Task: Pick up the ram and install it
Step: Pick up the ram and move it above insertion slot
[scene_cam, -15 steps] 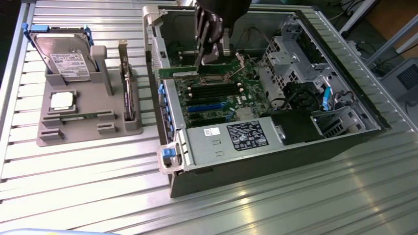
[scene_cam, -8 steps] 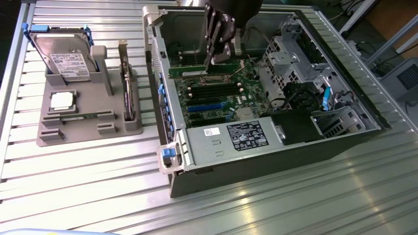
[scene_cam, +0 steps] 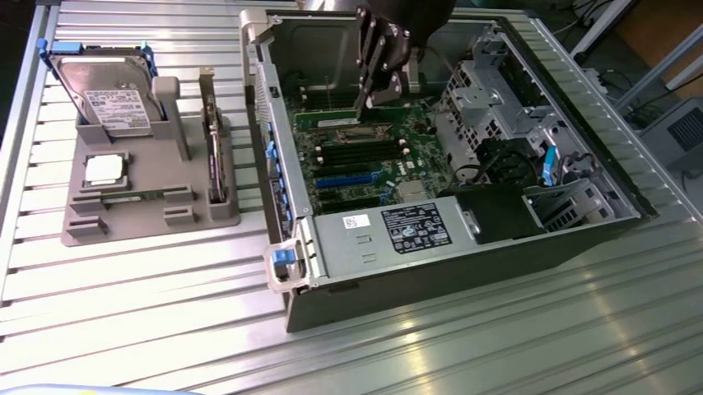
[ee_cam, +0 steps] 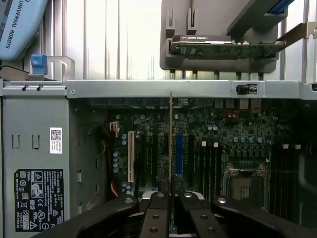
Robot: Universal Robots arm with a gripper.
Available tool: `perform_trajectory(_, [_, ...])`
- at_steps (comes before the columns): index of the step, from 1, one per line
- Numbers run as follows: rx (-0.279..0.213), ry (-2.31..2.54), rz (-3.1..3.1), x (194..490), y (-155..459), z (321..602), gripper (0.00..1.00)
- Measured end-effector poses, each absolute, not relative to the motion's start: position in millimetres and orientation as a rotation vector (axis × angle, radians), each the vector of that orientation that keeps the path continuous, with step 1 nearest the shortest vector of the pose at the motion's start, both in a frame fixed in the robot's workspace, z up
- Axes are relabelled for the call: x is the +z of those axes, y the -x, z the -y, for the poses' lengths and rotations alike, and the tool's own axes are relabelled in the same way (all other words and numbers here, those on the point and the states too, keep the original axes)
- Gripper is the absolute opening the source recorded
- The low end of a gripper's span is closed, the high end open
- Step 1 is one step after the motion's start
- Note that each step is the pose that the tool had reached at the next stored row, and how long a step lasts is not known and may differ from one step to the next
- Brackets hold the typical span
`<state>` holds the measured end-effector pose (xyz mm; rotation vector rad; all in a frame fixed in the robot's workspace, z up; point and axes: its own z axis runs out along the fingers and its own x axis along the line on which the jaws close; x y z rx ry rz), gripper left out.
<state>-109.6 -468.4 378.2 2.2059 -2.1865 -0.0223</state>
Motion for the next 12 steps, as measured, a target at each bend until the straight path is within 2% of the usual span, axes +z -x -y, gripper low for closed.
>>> perform_trajectory(12, [-0.021, -2.205, 2.186, 378.1, 85.8, 468.4, 0.13])
